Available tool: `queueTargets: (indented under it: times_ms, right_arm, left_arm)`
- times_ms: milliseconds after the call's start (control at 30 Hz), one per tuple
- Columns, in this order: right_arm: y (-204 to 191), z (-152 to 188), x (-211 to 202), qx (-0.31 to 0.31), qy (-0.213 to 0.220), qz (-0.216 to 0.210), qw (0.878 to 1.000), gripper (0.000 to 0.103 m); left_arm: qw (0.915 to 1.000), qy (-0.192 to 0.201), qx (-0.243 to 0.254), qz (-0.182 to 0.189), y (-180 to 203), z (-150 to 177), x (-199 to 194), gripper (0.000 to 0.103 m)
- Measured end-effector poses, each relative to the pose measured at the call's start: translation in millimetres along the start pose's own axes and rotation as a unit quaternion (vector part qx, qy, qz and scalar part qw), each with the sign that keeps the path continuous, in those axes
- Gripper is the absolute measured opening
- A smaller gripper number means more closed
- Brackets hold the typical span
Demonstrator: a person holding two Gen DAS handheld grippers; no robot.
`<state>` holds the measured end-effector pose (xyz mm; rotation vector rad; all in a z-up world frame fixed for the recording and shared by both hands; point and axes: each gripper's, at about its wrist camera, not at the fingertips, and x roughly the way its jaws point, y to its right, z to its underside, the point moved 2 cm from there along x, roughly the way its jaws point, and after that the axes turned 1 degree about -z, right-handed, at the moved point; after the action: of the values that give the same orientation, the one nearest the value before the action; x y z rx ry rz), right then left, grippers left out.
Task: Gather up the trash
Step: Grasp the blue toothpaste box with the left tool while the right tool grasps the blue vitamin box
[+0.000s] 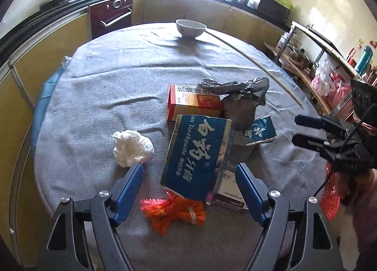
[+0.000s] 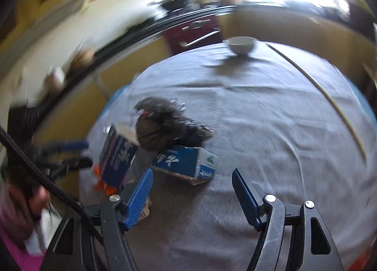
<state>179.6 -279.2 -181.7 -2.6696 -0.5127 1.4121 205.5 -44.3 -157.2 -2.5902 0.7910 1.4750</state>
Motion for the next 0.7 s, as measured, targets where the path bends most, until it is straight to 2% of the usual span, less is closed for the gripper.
queueTargets:
  times_ms: [67, 167, 300, 500, 633, 667, 700]
  right_arm:
    - [-8, -2, 8, -0.05, -0.021, 0.005, 0.999, 0.073]
    - [-19, -2, 23, -0.131, -0.053, 0.027, 0.99, 0.073]
    - [-21, -2, 39, -0.198, -0.072, 0.044, 0.977, 0.073]
    - [-15, -13, 66, -0.221, -0.087, 0.022, 0.971, 0.073]
    - [-13, -20, 81, -0.214, -0.089, -0.018, 0.973, 0.073]
    - [-12, -21, 82, -0.202, -0.089, -0.026, 0.975, 0.073]
    - [-11, -21, 82, -0.192, -0.087, -0.032, 0.977, 0.067]
  left_arm:
    - [0.9999, -0.009, 0.005, 0.013, -2, -3, 5, 0.08]
    - [0.9991, -0.024, 0.014, 0.033, -3, -5, 12, 0.08]
    - [0.9976, -0.039, 0.02, 0.053, -4, -10, 21, 0.08]
    - [0.9939, -0.068, 0.014, 0.085, -9, -17, 42, 0.08]
    - [0.9927, -0.074, 0.003, 0.096, -11, -18, 48, 0.08]
    - [0.9924, -0.074, 0.001, 0.098, -11, -18, 48, 0.075]
    - [0.9919, -0.074, 0.0, 0.103, -11, -18, 49, 0.07]
